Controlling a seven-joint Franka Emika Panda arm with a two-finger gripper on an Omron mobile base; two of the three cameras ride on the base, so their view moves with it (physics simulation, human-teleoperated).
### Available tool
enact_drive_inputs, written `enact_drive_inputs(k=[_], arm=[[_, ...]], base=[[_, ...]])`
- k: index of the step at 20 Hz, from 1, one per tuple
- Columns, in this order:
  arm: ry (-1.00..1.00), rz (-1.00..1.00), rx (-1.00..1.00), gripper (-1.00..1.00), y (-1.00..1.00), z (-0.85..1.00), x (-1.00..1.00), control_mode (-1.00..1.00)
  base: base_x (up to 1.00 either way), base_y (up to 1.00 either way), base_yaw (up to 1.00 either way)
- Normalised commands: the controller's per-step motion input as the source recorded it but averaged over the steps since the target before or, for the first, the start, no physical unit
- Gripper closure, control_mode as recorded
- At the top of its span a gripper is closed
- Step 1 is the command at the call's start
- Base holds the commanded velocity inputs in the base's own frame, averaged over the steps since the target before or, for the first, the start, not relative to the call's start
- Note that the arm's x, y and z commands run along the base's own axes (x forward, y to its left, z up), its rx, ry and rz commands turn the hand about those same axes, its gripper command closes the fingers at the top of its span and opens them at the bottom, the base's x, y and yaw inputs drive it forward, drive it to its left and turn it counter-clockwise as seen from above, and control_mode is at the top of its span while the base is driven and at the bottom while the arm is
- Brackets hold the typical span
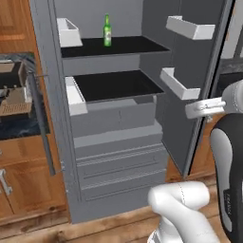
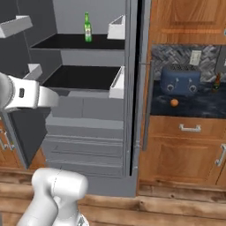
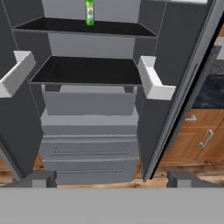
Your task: Place the beers on the top shelf of the fridge to keep them out of children's reach, and place the tangerine on lower shelves for easy access.
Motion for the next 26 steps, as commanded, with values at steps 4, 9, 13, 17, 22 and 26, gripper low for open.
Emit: enact_drive_inputs(k=[4, 9, 13, 17, 22, 26], arm=[[0.0, 0.0, 0.0, -1.0, 0.0, 0.0, 0.0, 1.0], [0.0, 0.0, 0.0, -1.0, 0.0, 0.0, 0.0, 1.0], [0.0, 0.0, 0.0, -1.0, 0.0, 0.0, 0.0, 1.0], [0.0, 0.0, 0.0, -1.0, 0.0, 0.0, 0.0, 1.0], [0.0, 0.0, 0.0, -1.0, 0.0, 0.0, 0.0, 1.0], [0.0, 0.0, 0.0, -1.0, 0.0, 0.0, 0.0, 1.0]], base=[[-0.07, -0.89, -0.1], [0.0, -0.95, -0.04], [0.1, -0.94, 0.0], [0.34, -0.81, 0.0], [0.59, -0.66, 0.04], [0.67, -0.62, 0.08]])
